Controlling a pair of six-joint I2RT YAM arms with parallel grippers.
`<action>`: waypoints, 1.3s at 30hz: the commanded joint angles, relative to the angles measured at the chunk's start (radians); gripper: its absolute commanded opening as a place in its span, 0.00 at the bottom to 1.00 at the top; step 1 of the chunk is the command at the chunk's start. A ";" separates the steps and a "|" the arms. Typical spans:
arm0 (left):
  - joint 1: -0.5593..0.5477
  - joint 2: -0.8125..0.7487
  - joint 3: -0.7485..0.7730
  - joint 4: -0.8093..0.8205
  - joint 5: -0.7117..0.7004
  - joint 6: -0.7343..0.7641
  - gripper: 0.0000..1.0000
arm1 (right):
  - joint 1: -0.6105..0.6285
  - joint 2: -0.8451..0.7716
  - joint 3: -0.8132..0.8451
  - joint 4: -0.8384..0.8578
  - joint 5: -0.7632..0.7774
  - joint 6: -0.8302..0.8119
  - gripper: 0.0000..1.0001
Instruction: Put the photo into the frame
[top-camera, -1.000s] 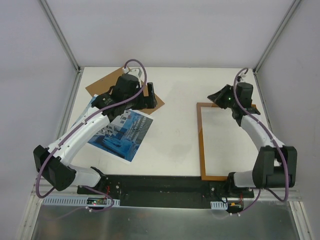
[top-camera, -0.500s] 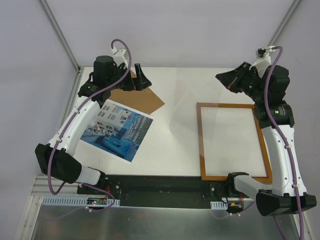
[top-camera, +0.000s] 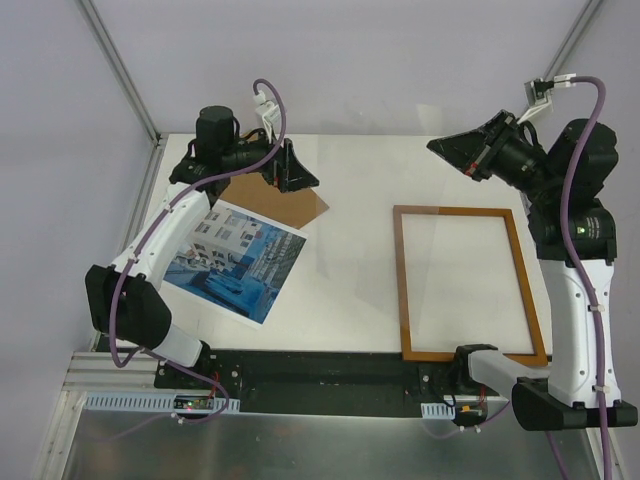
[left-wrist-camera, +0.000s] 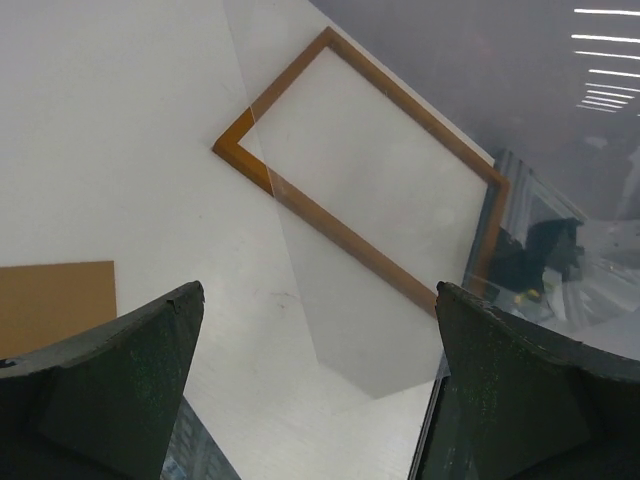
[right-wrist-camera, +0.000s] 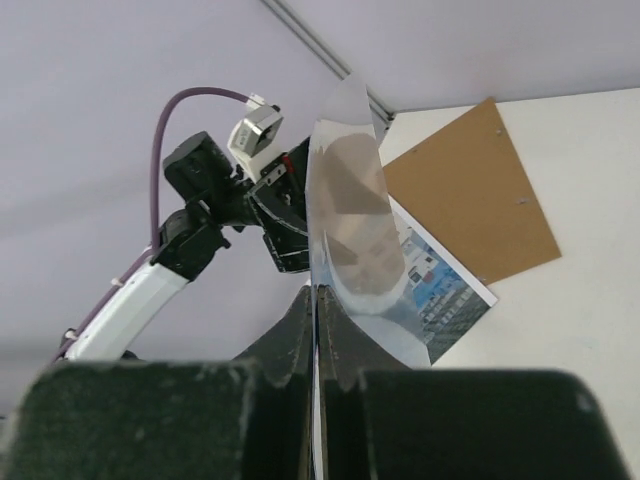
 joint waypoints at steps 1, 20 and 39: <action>0.023 0.003 0.035 0.110 0.210 0.045 0.99 | 0.003 -0.009 0.072 0.065 -0.085 0.101 0.01; 0.025 0.010 -0.100 0.705 0.510 -0.384 0.89 | -0.004 0.054 0.178 0.127 -0.146 0.170 0.01; 0.017 -0.057 -0.149 0.780 0.523 -0.495 0.19 | -0.165 0.135 0.085 0.291 -0.275 0.166 0.01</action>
